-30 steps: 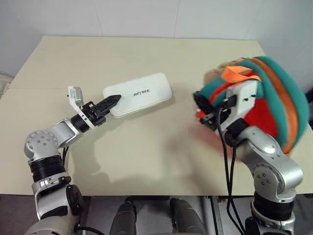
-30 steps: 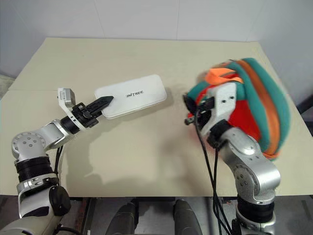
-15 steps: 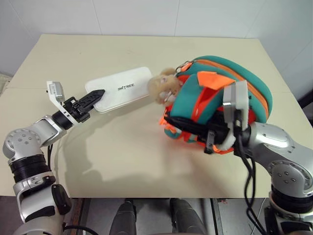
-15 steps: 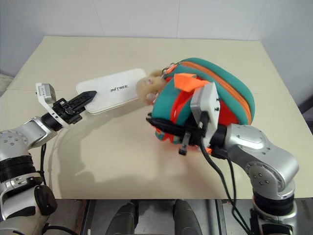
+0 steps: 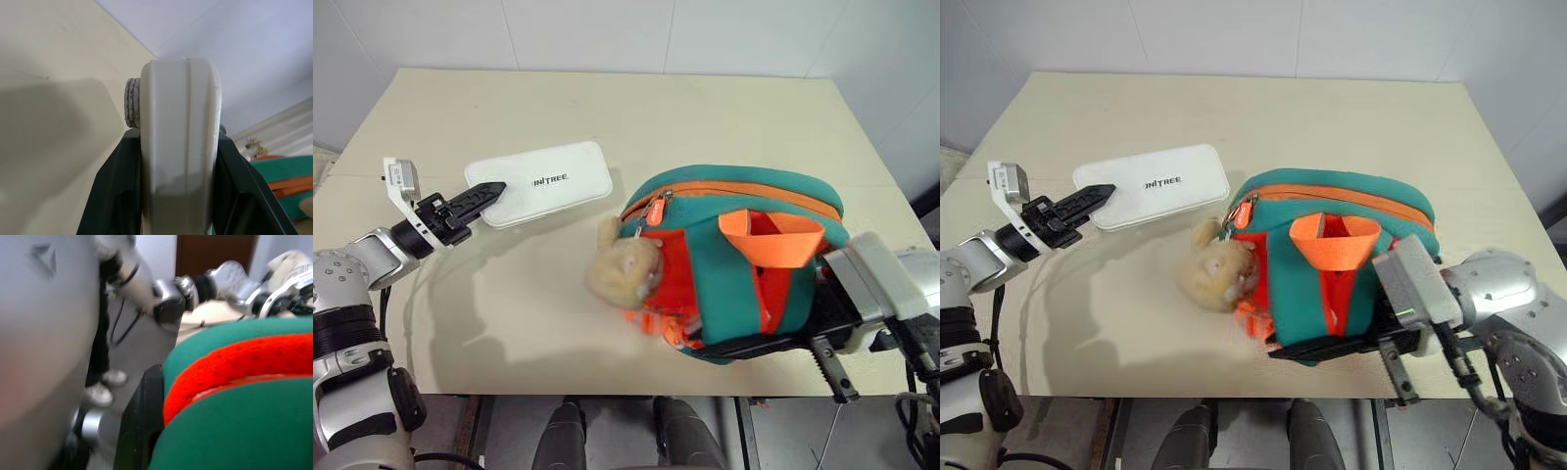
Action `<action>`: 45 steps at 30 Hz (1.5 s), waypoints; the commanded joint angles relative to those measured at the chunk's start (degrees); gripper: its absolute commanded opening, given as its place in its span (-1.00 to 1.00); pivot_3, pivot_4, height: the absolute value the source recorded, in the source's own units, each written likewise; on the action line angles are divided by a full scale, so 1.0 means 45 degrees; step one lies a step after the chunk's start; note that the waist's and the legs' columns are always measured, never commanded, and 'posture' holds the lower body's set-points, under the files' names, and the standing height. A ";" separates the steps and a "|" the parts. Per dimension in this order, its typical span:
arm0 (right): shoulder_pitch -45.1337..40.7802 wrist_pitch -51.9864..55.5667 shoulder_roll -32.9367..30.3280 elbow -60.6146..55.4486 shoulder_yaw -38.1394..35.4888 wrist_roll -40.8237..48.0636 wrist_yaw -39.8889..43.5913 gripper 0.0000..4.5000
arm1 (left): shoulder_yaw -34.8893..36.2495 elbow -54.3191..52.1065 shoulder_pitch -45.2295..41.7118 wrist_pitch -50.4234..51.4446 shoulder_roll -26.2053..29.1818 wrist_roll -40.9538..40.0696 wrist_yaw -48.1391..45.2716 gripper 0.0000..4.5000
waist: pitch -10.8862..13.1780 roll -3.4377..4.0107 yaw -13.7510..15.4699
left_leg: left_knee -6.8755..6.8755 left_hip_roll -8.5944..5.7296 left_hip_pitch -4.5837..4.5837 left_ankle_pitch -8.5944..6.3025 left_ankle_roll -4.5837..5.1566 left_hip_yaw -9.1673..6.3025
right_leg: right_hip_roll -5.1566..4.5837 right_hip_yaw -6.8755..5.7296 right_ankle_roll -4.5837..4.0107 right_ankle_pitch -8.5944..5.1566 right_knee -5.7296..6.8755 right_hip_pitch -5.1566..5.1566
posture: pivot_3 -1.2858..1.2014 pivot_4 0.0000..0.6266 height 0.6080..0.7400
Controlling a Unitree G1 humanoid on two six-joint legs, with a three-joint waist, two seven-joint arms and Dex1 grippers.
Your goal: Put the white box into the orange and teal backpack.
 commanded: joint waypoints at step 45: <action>-0.2125 -0.2625 0.2941 0.4114 0.2181 -0.3149 0.0178 -1.00 | -0.2940 -0.2175 -0.1162 -0.6434 0.2630 0.2362 -0.8463 -0.41 | 0.0002 0.0004 0.0078 | 0.0077 0.0023 0.0011 -0.0004 -0.0006 0.0003 | 0.0019 -0.0005 -0.0019 -0.0018 0.0099 0.0010 | 0.03 -0.52 1.00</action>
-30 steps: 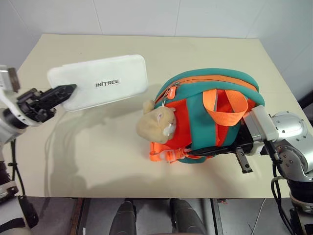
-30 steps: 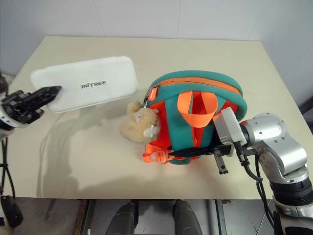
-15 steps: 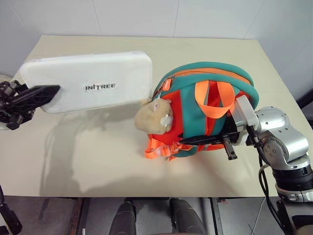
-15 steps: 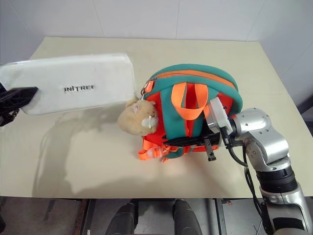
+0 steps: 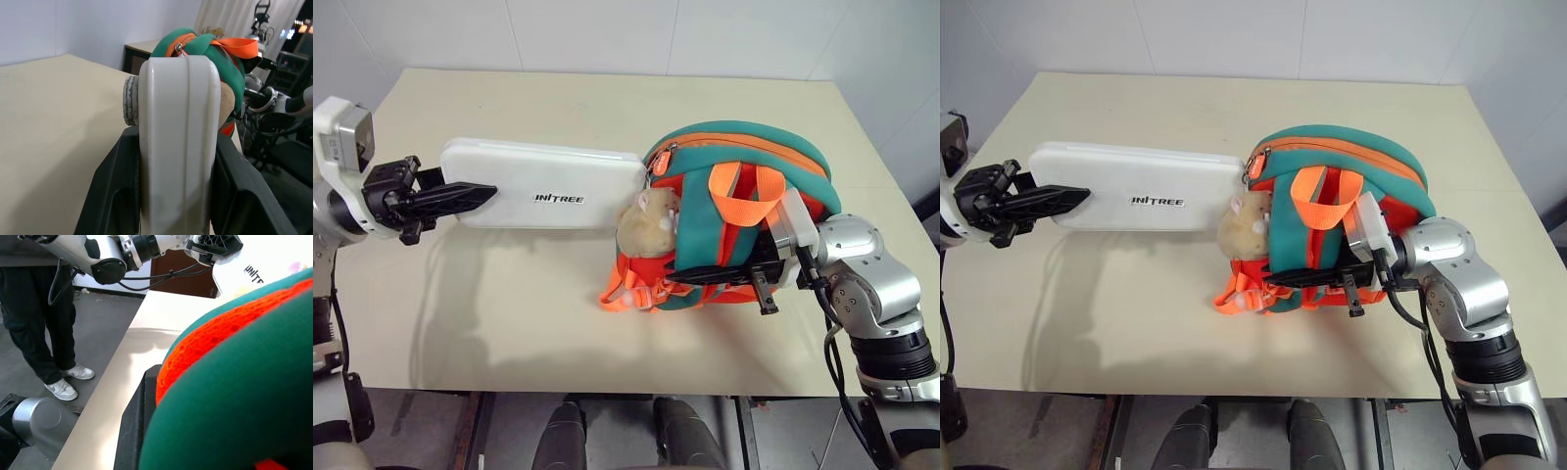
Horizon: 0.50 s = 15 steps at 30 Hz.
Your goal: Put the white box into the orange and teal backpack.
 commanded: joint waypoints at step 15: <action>0.1204 -0.1548 -0.0422 -0.0944 -0.0458 0.0374 0.1306 -1.00 | -0.0906 0.1648 -0.3450 -0.1207 0.0302 0.1563 -0.1566 -0.41 | 0.0001 0.0000 0.0134 | 0.0093 0.0000 -0.0001 -0.0001 0.0001 -0.0004 | 0.0010 0.0004 0.0008 -0.0002 0.0089 0.0005 | 0.03 -0.52 1.00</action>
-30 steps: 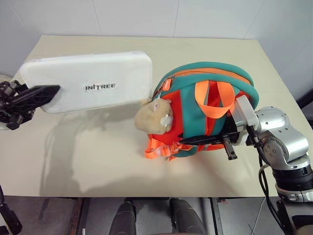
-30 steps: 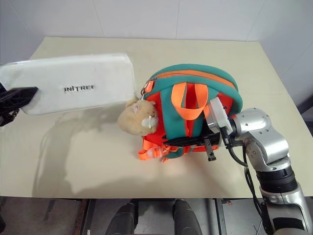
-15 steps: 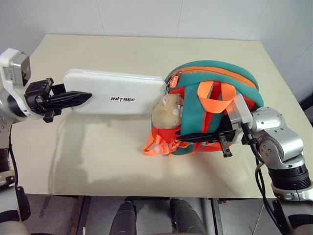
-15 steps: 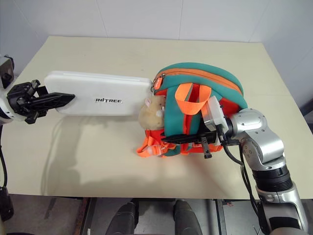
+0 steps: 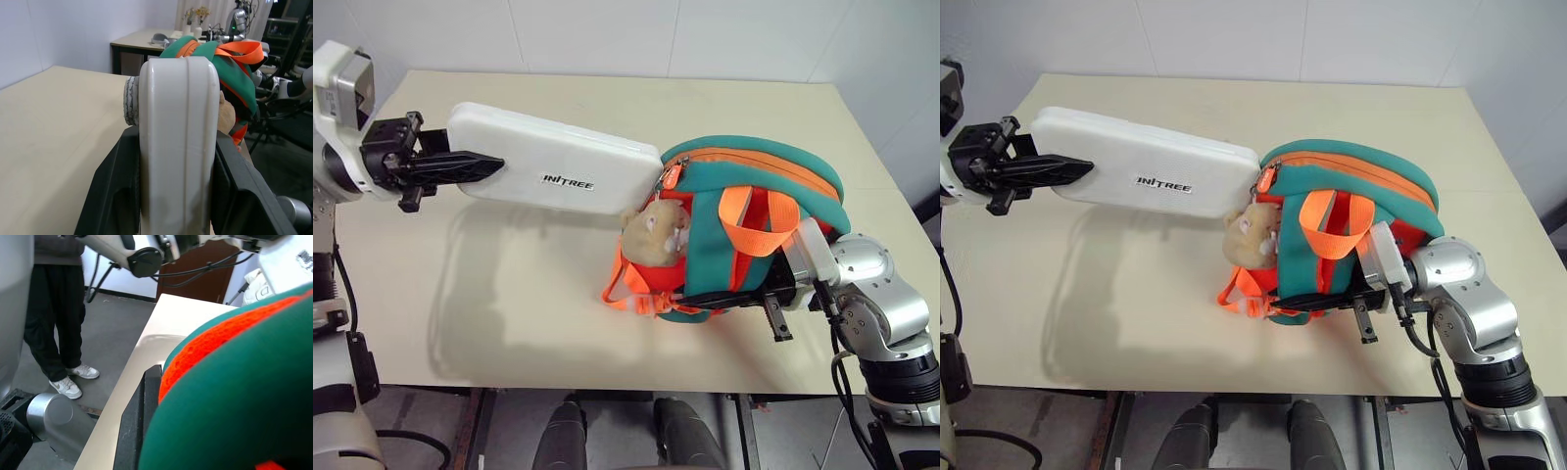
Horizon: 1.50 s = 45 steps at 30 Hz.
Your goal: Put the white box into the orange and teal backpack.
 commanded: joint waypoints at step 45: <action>-0.1288 -0.0958 0.0735 0.1100 0.0497 -0.0730 0.0204 -1.00 | -0.3910 -0.1962 -0.1186 -0.2005 -0.4862 0.2815 0.2301 -0.41 | 0.0001 0.0000 0.0042 | 0.0070 -0.0010 -0.0001 0.0000 0.0001 -0.0013 | 0.0001 0.0003 0.0025 -0.0004 0.0054 0.0019 | 0.03 -0.52 1.00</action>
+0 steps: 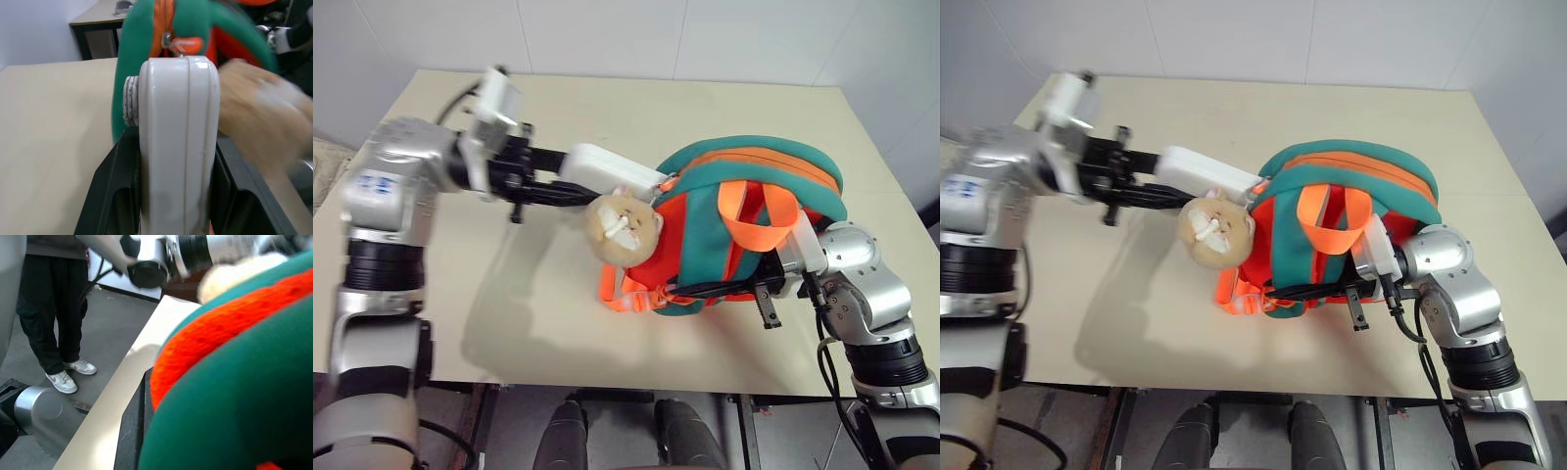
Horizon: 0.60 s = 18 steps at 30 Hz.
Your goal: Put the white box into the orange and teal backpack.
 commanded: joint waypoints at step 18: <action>0.0066 -0.0101 -0.0028 -0.0444 -0.0180 -0.0197 -0.0676 -1.00 | -0.2629 -0.0025 -0.0790 0.3001 -0.2102 0.2129 0.1579 -0.09 | 0.0000 0.0003 -0.0170 | 0.0000 -0.0008 0.0007 -0.0002 0.0003 -0.0002 | 0.0002 0.0014 0.0014 0.0004 0.0005 -0.0001 | 0.03 -0.52 1.00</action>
